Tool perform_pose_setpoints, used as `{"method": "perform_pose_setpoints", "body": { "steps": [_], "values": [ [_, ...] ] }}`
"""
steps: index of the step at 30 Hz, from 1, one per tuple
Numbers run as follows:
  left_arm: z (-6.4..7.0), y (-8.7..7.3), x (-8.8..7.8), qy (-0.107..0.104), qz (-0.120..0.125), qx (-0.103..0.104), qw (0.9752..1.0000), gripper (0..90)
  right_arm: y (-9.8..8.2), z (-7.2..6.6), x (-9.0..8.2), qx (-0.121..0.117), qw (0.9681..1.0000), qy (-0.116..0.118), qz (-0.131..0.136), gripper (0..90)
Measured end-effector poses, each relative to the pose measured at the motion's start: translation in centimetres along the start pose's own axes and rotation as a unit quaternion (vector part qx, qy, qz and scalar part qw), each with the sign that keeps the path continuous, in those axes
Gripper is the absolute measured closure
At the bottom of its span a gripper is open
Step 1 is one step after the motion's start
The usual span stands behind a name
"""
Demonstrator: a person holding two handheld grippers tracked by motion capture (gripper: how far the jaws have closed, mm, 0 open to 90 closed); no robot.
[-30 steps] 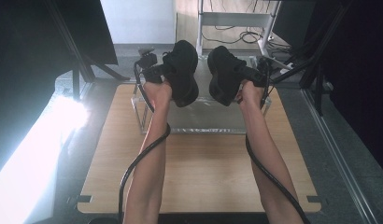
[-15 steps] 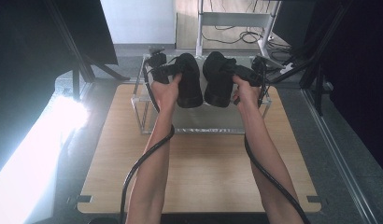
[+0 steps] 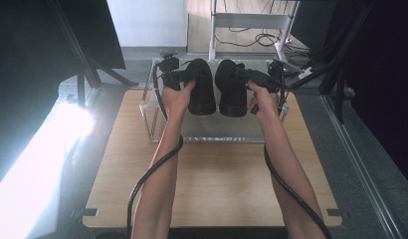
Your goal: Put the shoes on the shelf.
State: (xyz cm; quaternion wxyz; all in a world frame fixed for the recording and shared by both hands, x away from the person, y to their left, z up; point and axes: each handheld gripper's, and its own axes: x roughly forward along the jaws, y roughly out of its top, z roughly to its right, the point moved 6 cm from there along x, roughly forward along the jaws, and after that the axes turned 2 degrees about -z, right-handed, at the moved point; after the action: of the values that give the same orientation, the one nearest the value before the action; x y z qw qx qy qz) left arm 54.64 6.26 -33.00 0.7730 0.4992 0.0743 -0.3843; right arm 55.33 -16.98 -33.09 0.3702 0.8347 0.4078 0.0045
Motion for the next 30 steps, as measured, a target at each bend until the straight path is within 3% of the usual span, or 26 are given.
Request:
{"method": "perform_pose_setpoints", "body": {
  "steps": [6,9,14,19,23,28,30],
  "values": [
    [-0.1,-0.3,0.2,0.029,-0.005,0.004,0.9996,59.5,-0.3,-0.2,0.4,-0.024,0.9993,-0.025,-0.01,38.8],
    [-0.1,-0.4,0.3,0.01,-0.004,-0.008,0.9999,63.8,-0.4,-0.3,0.7,-0.016,0.9996,-0.022,-0.008,40.1],
    [0.1,-0.4,0.4,0.017,-0.003,0.002,0.9999,65.9,-0.6,-0.7,1.0,-0.013,0.9998,-0.015,-0.005,46.6],
    [-0.3,-0.4,0.1,-0.018,0.011,-0.014,0.9997,56.1,-0.5,-0.4,0.7,-0.013,0.9999,-0.007,-0.003,44.6],
    [-0.2,-0.1,-0.6,-0.047,0.022,-0.021,0.9984,44.0,-0.4,-0.2,-0.1,0.002,0.9998,0.019,0.01,35.6],
    [-0.1,-0.1,-2.3,-0.047,0.034,0.003,0.9983,34.4,-0.3,-0.2,-1.0,0.005,0.9984,0.055,0.017,27.9],
    [-0.3,-0.3,-3.1,-0.044,0.038,0.016,0.9982,32.0,-0.3,-0.1,-1.5,0.002,0.9981,0.058,0.019,25.9]
  ]
}}
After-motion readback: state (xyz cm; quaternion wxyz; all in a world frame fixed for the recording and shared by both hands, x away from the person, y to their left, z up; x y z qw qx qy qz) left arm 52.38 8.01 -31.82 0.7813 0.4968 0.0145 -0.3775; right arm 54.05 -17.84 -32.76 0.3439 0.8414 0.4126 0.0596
